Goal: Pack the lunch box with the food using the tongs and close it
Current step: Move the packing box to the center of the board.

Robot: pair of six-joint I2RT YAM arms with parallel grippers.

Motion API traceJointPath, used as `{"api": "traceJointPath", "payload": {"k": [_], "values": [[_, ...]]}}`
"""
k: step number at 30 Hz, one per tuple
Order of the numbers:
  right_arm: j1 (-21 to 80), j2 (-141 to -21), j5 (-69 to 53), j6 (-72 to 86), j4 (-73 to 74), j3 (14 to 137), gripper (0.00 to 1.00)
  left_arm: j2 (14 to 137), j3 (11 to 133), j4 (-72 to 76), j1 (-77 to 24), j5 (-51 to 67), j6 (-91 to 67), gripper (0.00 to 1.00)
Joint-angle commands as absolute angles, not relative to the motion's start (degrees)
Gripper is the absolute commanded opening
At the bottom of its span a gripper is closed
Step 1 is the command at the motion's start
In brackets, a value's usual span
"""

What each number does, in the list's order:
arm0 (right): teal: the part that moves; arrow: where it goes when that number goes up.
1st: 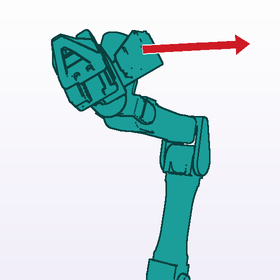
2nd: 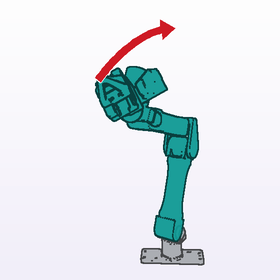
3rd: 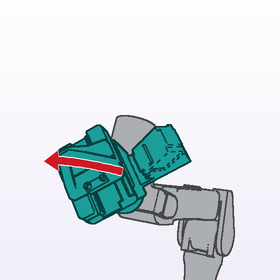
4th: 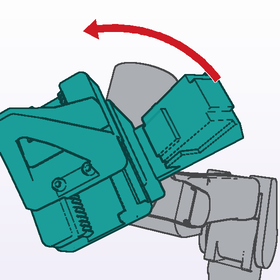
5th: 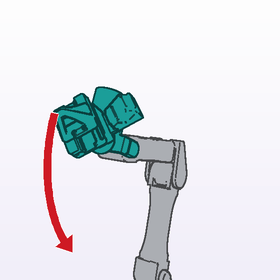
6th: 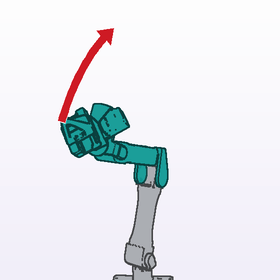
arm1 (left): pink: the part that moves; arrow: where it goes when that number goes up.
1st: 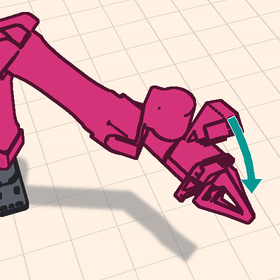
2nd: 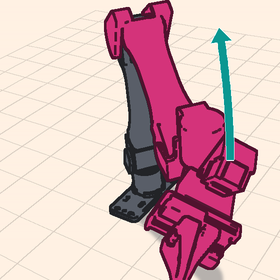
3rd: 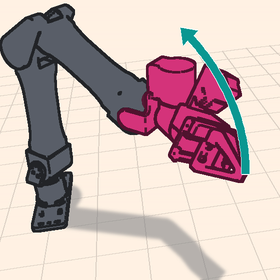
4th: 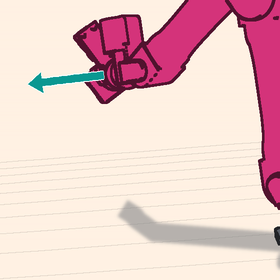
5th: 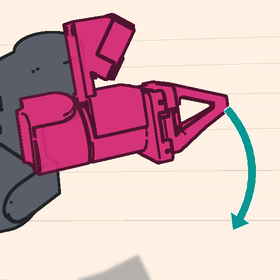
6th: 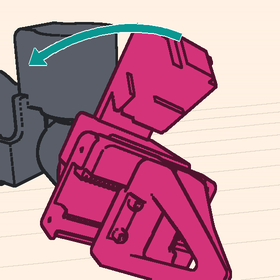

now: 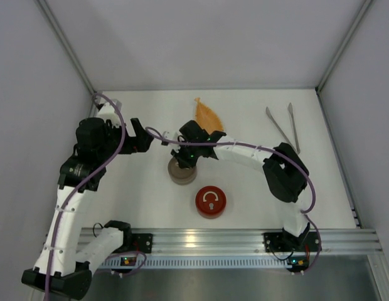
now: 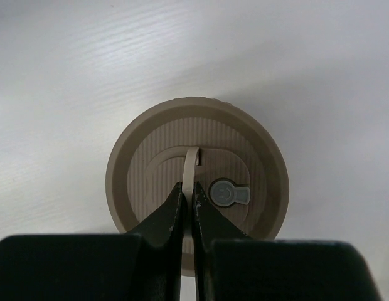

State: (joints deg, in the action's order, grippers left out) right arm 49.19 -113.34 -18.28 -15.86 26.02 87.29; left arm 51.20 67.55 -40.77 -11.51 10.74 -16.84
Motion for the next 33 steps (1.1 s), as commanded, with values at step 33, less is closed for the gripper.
{"api": "traceJointPath", "payload": {"k": [33], "values": [[67.1,-104.1,-12.1,-16.3,22.9,64.7,0.21,59.8,72.3,-36.7,-1.8,17.0,-17.8,0.98]]}}
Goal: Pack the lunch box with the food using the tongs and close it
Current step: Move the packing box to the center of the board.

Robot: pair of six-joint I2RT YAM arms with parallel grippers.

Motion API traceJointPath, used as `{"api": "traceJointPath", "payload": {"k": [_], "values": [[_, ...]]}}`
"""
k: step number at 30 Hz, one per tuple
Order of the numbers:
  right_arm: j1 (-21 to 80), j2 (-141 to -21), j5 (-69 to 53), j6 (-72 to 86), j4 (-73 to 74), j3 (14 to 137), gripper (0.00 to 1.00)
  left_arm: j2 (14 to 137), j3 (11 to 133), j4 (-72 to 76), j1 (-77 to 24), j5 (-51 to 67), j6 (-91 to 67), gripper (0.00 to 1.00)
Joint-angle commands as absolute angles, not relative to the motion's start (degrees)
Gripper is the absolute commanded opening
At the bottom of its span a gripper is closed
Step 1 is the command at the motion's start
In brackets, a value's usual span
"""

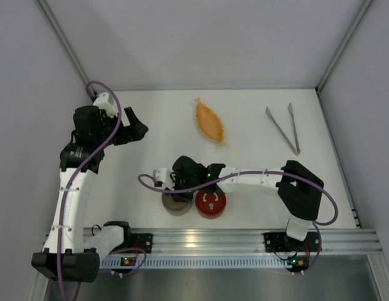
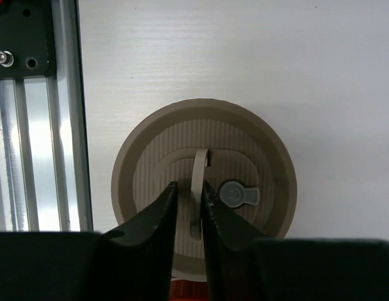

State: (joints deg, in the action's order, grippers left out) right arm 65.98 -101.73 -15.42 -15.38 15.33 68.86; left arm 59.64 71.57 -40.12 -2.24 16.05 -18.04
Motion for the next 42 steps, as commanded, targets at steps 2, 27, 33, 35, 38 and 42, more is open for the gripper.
{"api": "traceJointPath", "payload": {"k": [2,27,33,35,38,42], "values": [[67.1,-103.6,-12.0,-16.6,22.7,64.4,0.31,59.7,71.8,-36.5,-1.8,17.0,-17.7,0.98],[70.0,-90.6,-22.8,-29.7,26.6,63.6,0.51,59.6,68.7,-34.3,-1.8,17.0,-16.1,0.98],[70.1,-89.9,-26.6,-31.4,29.5,65.9,0.50,59.2,68.2,-34.0,-1.8,17.3,-15.8,0.98],[70.1,-89.6,-28.9,-32.2,31.1,66.6,0.49,59.1,68.1,-34.3,-1.8,17.7,-15.4,0.98],[70.1,-88.6,-30.1,-32.4,32.1,68.2,0.49,59.0,67.8,-34.5,-1.8,17.4,-14.9,0.98],[70.1,-88.1,-28.6,-32.3,32.8,70.2,0.49,59.8,67.0,-34.5,-1.8,17.6,-15.0,0.98]]}}
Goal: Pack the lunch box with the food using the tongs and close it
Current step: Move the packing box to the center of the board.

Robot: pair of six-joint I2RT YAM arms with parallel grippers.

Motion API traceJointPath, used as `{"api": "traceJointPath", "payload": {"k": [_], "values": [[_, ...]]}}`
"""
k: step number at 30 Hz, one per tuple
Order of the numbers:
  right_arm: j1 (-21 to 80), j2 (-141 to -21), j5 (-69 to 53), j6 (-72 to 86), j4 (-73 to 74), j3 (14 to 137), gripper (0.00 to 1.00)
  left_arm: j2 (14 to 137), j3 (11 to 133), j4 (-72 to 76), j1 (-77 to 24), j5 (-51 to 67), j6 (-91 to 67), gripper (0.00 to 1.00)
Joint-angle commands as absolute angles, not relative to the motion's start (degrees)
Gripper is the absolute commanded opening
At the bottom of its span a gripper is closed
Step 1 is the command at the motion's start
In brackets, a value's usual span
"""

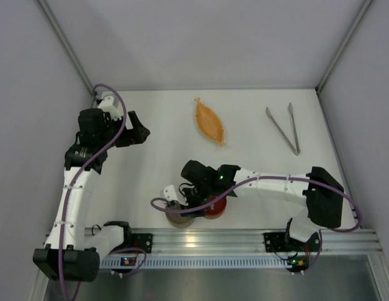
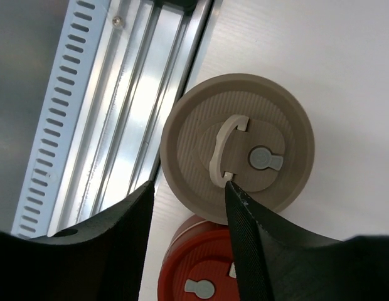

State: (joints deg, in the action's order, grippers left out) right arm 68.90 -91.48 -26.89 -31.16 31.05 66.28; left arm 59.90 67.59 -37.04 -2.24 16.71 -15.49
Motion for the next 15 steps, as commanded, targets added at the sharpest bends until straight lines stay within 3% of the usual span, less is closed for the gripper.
{"api": "traceJointPath", "payload": {"k": [1,6,11,15], "values": [[70.1,-88.0,-28.3,-32.3,33.0,70.6,0.48,59.9,66.8,-34.5,-1.8,17.8,-15.1,0.98],[70.1,-87.8,-29.6,-29.9,31.5,70.8,0.33,60.3,66.9,-34.2,-1.8,18.1,-15.6,0.98],[69.7,-90.0,-23.9,-23.7,24.4,69.7,0.08,60.3,67.5,-34.3,-1.8,18.4,-15.8,0.98],[69.8,-92.4,-22.1,-21.5,22.8,70.1,0.04,60.1,67.7,-34.7,-1.8,18.1,-15.5,0.98]]}}
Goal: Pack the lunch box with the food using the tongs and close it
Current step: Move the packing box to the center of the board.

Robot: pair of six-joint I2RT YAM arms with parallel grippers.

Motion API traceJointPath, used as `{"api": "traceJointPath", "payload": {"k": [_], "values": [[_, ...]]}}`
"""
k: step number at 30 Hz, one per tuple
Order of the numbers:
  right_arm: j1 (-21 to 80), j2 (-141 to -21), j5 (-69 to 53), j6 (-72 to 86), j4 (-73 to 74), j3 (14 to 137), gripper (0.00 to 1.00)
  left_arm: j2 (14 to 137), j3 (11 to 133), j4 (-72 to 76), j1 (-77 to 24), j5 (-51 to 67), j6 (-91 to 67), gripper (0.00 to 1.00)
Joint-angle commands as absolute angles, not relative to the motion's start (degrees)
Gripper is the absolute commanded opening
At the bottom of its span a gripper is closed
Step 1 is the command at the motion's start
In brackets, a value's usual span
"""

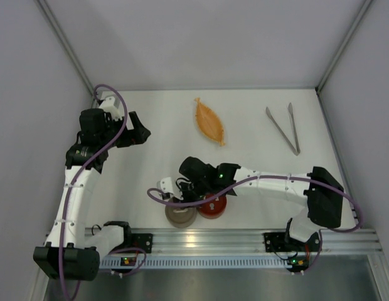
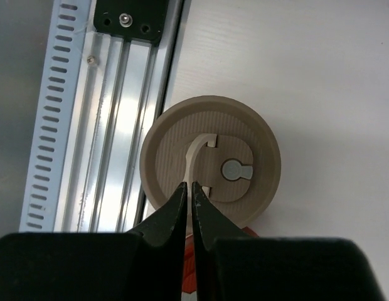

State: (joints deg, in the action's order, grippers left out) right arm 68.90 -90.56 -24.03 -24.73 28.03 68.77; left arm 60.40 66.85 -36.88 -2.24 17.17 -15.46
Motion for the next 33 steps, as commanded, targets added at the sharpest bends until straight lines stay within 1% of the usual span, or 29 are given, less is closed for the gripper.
{"api": "traceJointPath", "payload": {"k": [1,5,7,8,10,13,16,25,33], "values": [[70.0,-92.6,-22.0,-21.7,22.7,70.0,0.04,60.0,67.7,-34.9,-1.8,18.0,-15.3,0.98],[70.5,-95.1,-20.8,-22.1,22.9,69.6,0.07,59.5,67.7,-35.1,-1.8,17.8,-14.9,0.98],[70.6,-95.8,-20.4,-22.1,22.8,69.5,0.11,59.2,67.7,-35.1,-1.8,17.9,-14.7,0.98],[70.6,-96.3,-20.4,-22.1,22.9,69.5,0.18,59.2,67.7,-35.2,-1.8,17.9,-14.6,0.98],[70.7,-97.0,-20.3,-22.1,22.8,69.3,0.26,59.0,67.5,-35.3,-1.8,17.8,-14.3,0.98],[70.9,-97.9,-20.1,-22.1,22.5,69.2,0.31,58.8,67.4,-35.4,-1.8,17.8,-14.2,0.98],[70.9,-99.1,-19.2,-22.0,22.1,69.3,0.32,58.8,67.3,-35.3,-1.8,18.0,-14.2,0.98],[69.6,-101.4,-15.7,-22.8,20.0,67.2,0.31,58.9,66.5,-35.8,-1.8,18.0,-14.2,0.98],[68.4,-100.5,-14.6,-22.5,18.9,65.8,0.31,59.6,66.5,-35.4,-1.8,18.4,-14.7,0.98]]}}
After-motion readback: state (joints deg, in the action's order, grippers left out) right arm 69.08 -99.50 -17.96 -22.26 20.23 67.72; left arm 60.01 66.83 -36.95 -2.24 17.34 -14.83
